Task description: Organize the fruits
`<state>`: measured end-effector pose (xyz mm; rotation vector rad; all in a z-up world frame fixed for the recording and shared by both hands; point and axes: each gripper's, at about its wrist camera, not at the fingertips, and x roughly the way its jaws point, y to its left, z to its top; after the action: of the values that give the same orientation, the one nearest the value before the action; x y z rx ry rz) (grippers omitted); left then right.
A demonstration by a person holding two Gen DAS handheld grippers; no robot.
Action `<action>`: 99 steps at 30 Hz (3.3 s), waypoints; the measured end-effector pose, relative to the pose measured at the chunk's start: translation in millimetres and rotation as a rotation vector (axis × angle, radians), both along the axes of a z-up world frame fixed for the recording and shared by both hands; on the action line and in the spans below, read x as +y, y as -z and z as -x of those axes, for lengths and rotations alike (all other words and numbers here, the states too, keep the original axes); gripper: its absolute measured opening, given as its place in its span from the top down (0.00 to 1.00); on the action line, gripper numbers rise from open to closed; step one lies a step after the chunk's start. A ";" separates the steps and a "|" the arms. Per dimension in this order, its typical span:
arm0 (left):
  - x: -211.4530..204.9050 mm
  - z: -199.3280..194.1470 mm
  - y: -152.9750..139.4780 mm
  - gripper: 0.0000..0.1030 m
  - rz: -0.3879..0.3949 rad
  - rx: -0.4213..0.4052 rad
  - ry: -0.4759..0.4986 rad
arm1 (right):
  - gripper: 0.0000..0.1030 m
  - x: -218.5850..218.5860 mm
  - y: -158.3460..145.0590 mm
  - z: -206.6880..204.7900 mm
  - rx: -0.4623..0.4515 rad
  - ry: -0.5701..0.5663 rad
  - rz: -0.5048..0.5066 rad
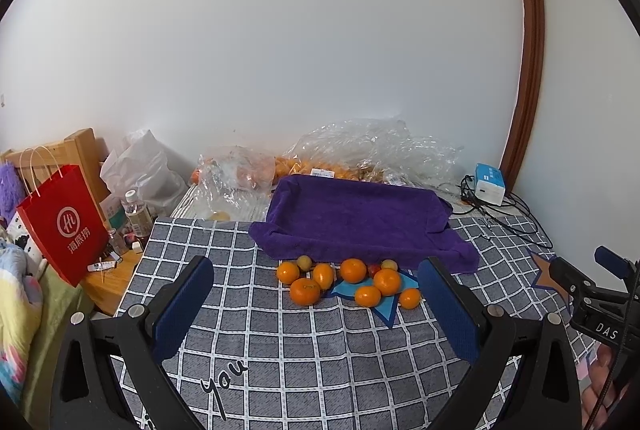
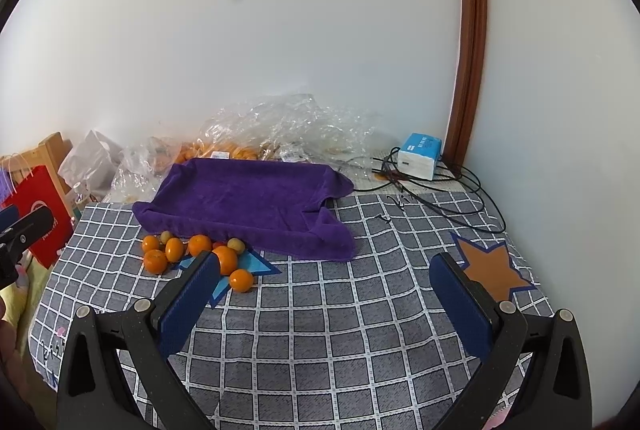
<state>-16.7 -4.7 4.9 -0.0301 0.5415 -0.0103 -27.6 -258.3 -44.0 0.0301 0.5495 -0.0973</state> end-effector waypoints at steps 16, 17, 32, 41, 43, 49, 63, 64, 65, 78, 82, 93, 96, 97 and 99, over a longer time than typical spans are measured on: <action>-0.5 0.9 -1.0 0.00 0.000 0.000 0.008 | 0.00 7.1 -1.3 0.0 -0.003 -0.017 0.010; -1.1 1.0 -1.3 0.00 -0.002 -0.003 0.008 | 0.00 7.4 -1.3 -0.7 -0.002 -0.020 0.011; -4.9 -3.0 -0.6 0.00 -0.042 -0.032 0.032 | 0.00 14.8 4.2 -2.1 -0.019 -0.032 0.037; 14.2 -30.6 30.8 0.00 0.010 0.030 0.012 | 0.00 10.5 34.3 -28.1 0.018 -0.034 0.033; 19.7 -37.9 44.5 0.01 0.010 0.052 0.004 | 0.01 9.8 46.9 -39.0 0.053 -0.048 0.021; 36.5 -59.0 88.2 0.09 0.008 0.130 -0.009 | 0.08 12.7 85.7 -69.8 0.132 -0.098 -0.019; 73.4 -92.5 156.4 0.29 0.027 0.268 -0.032 | 0.37 61.1 143.3 -125.6 0.242 -0.256 -0.059; 74.9 -94.3 159.7 0.30 0.023 0.276 -0.033 | 0.40 63.6 146.2 -129.9 0.253 -0.259 -0.049; 75.1 -95.5 161.7 0.30 0.017 0.280 -0.030 | 0.42 65.7 149.3 -134.3 0.264 -0.265 -0.044; 46.7 -133.8 171.4 0.31 0.118 0.343 0.095 | 0.67 67.9 154.1 -139.2 0.266 -0.302 -0.012; 37.8 -145.0 176.3 0.31 0.106 0.357 0.090 | 0.67 45.7 147.3 -129.2 0.234 -0.262 0.013; 39.5 -150.5 184.5 0.59 0.201 0.303 0.120 | 0.67 7.3 161.9 -134.7 0.247 -0.208 -0.063; 43.9 -147.8 185.3 0.62 0.241 0.296 0.125 | 0.67 8.9 163.0 -136.0 0.252 -0.202 -0.060; 43.9 -146.4 185.3 0.62 0.246 0.293 0.126 | 0.67 8.7 162.5 -135.8 0.250 -0.207 -0.063; 43.6 -143.4 184.5 0.62 0.252 0.287 0.128 | 0.67 8.2 162.8 -135.7 0.248 -0.210 -0.069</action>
<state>126.7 38.9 -179.6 -0.2455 0.8260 -0.2011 108.2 -250.0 -206.8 0.0277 0.8008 0.1248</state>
